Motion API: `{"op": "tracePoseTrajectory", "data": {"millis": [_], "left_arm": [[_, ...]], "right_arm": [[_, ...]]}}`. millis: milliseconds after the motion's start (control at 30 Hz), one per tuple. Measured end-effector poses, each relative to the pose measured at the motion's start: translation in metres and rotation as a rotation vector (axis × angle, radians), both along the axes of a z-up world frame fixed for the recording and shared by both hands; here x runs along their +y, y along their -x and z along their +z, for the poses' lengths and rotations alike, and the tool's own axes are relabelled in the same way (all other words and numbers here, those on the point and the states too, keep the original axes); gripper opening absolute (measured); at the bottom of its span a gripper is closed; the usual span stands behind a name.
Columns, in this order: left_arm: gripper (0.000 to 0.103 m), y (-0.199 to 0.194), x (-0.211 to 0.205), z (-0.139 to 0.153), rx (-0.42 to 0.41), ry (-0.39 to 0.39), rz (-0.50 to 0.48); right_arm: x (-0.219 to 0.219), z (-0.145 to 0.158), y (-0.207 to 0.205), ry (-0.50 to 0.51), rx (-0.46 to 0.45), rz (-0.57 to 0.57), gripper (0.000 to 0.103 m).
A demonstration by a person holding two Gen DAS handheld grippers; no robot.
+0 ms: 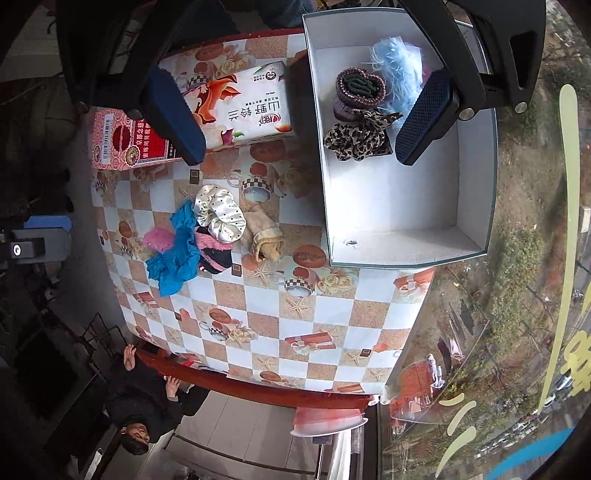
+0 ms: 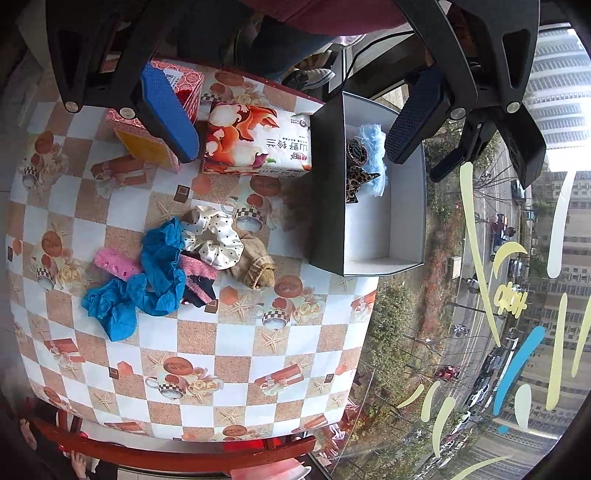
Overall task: Organize soft objects
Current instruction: 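Lower both items into the white box and open both tools, then move the left tool to the brown knitted hat while the right tool reaches the pink sponge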
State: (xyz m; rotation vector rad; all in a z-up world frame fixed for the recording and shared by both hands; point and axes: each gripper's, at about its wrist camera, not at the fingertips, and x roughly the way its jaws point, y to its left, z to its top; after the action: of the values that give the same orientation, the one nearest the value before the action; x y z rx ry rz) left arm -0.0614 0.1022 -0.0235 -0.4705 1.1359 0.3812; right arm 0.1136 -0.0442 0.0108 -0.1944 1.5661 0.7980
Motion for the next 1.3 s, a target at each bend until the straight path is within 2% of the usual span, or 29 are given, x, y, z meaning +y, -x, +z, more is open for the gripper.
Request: {"op": "tracePoseTrajectory", "data": {"millis": [133,233,367,567,767,967,1067,1200,1300], "left_arm": [[0.103,-0.056,-0.015,-0.021,0.056,-0.003,-0.072],[0.103,-0.094,-0.015,-0.05,0.122,0.051,-0.071],[0.103,-0.13,-0.004,-0.087,0.198,0.12,-0.005],[0.103,-0.17,0.006,-0.127,0.305,0.082,0.023],[0.103,-0.181,0.013,-0.16,0.381,0.081,0.062],[0.103,-0.182,0.016,-0.184,0.413,0.088,0.088],[0.103,-0.183,0.017,-0.195,0.424,0.087,0.094],[0.103,-0.19,0.025,-0.204,0.425,0.058,0.082],[0.103,-0.196,0.038,-0.198,0.408,0.015,0.085]], "right_arm": [[-0.05,-0.002,-0.042,0.029,-0.017,-0.133,0.102],[-0.081,-0.015,-0.066,0.059,-0.007,-0.206,0.102],[-0.114,-0.048,-0.092,0.111,0.03,-0.266,0.102],[-0.12,-0.106,-0.119,0.153,0.077,-0.302,0.102],[-0.094,-0.157,-0.148,0.148,0.11,-0.315,0.102],[-0.058,-0.195,-0.166,0.107,0.138,-0.321,0.102],[-0.049,-0.217,-0.166,0.158,0.147,-0.291,0.102],[-0.091,-0.223,-0.173,0.23,0.115,-0.395,0.102],[-0.138,-0.224,-0.185,0.31,0.095,-0.47,0.102]]}}
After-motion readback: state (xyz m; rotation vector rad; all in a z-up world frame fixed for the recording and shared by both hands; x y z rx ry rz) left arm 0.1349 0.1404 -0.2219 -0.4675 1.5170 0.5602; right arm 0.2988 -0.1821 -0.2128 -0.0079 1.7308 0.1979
